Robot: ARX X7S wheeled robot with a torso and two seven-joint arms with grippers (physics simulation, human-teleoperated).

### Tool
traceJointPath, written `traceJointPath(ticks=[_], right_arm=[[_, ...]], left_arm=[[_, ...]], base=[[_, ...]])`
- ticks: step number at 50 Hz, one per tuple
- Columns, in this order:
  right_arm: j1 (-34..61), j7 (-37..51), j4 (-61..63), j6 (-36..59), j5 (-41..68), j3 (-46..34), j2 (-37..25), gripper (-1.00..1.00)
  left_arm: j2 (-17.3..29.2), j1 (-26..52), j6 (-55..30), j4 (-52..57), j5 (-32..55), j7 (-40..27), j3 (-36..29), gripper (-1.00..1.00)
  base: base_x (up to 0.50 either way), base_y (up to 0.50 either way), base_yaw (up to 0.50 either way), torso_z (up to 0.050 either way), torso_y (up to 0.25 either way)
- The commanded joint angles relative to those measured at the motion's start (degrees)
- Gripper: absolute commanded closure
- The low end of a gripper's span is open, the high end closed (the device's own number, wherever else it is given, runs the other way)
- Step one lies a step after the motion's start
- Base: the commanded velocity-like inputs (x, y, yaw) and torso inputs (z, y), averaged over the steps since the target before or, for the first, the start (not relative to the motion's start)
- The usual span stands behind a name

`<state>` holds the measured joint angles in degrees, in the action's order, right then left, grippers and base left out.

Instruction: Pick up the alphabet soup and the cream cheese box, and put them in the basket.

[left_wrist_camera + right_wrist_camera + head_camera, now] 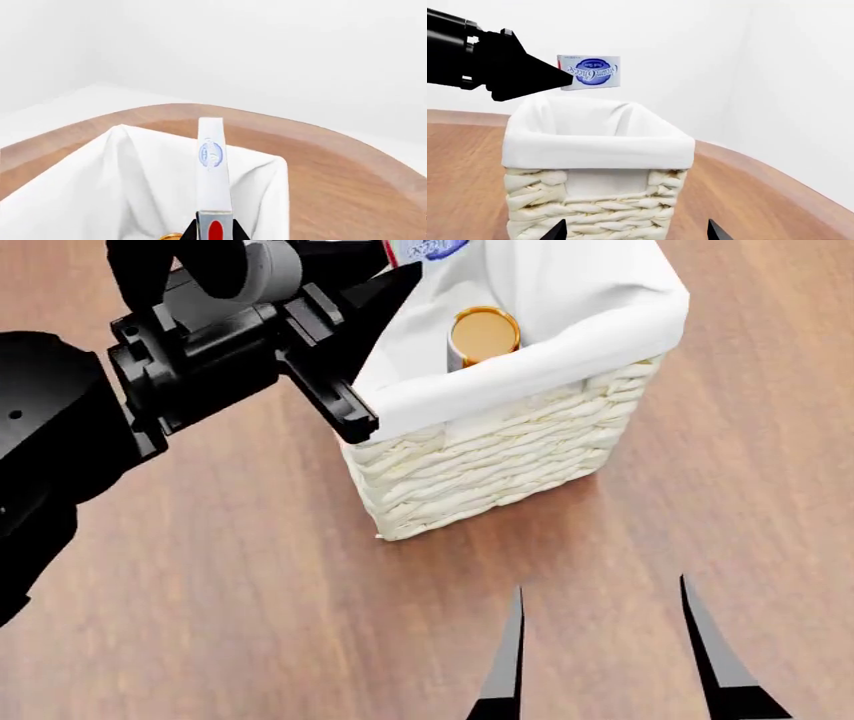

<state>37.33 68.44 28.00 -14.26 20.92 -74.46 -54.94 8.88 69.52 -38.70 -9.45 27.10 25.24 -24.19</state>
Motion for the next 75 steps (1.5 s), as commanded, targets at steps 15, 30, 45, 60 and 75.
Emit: traceJointPath(ticks=[15, 30, 45, 60, 75], right_arm=[[-0.44, -0.50, -0.08, 0.09, 0.02, 0.36, 0.22, -1.00], [-0.98, -0.67, -0.30, -0.38, -0.04, 0.60, 0.12, -1.00], [-1.32, -0.86, -0.48, -0.30, -0.18, 0.76, 0.39, -1.00], [-1.54, -1.22, -0.66, -0.48, 0.06, 1.08, 0.38, -1.00], [-1.72, -2.20, -2.24, -0.68, 0.39, 1.03, 2.03, -1.00]], left_arm=[[-0.66, 0.65, 2.63, -6.02, -0.07, 1.17, -2.31, 1.00], [-0.59, 0.87, 3.07, -6.33, 0.30, 0.97, -2.74, 1.00], [-0.17, 0.87, 2.93, -5.90, 1.04, 0.61, -2.80, -1.00], [0.93, -1.56, 4.41, 0.43, -0.93, -5.28, -2.50, -1.00], [4.84, -26.07, 15.38, 32.99, -11.47, -27.12, -0.01, -1.00]], base=[[0.00, 0.00, 0.00, 0.001, 0.001], [0.00, 0.00, 0.00, 0.000, 0.001], [0.00, 0.00, 0.00, 0.000, 0.001], [0.00, 0.00, 0.00, 0.000, 0.000], [0.00, 0.00, 0.00, 0.000, 0.000]])
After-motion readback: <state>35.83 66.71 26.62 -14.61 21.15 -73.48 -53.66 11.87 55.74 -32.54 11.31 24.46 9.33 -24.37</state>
